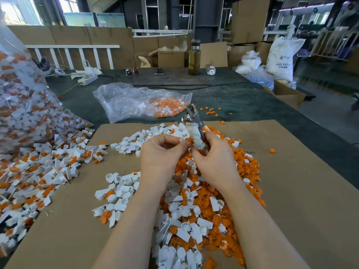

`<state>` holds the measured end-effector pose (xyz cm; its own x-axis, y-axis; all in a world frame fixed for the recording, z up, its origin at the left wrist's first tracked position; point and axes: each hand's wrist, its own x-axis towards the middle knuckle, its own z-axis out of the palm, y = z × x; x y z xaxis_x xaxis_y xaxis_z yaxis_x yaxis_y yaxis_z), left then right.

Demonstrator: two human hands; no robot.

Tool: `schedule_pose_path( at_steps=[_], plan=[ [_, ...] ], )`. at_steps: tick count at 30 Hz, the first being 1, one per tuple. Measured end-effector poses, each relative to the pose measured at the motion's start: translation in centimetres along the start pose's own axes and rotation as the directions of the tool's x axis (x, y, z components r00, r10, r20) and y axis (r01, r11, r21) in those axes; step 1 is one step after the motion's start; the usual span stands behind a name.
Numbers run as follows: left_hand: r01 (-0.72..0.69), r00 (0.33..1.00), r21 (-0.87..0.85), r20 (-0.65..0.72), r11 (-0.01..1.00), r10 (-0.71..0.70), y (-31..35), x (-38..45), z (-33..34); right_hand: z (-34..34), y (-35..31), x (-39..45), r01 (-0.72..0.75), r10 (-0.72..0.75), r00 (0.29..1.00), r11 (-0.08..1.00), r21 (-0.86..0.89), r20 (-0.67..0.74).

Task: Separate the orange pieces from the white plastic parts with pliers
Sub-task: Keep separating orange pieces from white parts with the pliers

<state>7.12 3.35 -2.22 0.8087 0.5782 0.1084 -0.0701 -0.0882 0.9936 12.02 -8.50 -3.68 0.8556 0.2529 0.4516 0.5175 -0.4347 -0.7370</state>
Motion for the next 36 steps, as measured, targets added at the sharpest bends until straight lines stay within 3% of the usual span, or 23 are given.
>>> schedule_pose_path(
  at_steps=[5, 14, 19, 36],
  plan=[
    [-0.034, 0.999, 0.052, -0.006, 0.998, 0.034, -0.1, 0.2, -0.2, -0.4, 0.0, 0.1, -0.032, 0.03, 0.998, 0.999, 0.027, 0.064],
    [-0.088, 0.996, -0.13, -0.011, 0.988, 0.088, 0.0, 0.7, -1.0, -2.4, -0.2, 0.1, -0.082, 0.053, 0.941, 0.994, 0.073, 0.334],
    [-0.127, 0.991, -0.201, 0.005, 0.971, 0.131, -0.3, 1.0, -1.5, -2.6, -0.3, 0.1, -0.027, 0.012, 0.905, 0.999, 0.03, 0.425],
    [-0.14, 0.984, -0.303, 0.065, 0.943, 0.167, -0.1, 1.0, -1.9, -2.2, -0.1, 0.0, 0.026, -0.008, 0.892, 0.999, -0.033, 0.453]
  ],
)
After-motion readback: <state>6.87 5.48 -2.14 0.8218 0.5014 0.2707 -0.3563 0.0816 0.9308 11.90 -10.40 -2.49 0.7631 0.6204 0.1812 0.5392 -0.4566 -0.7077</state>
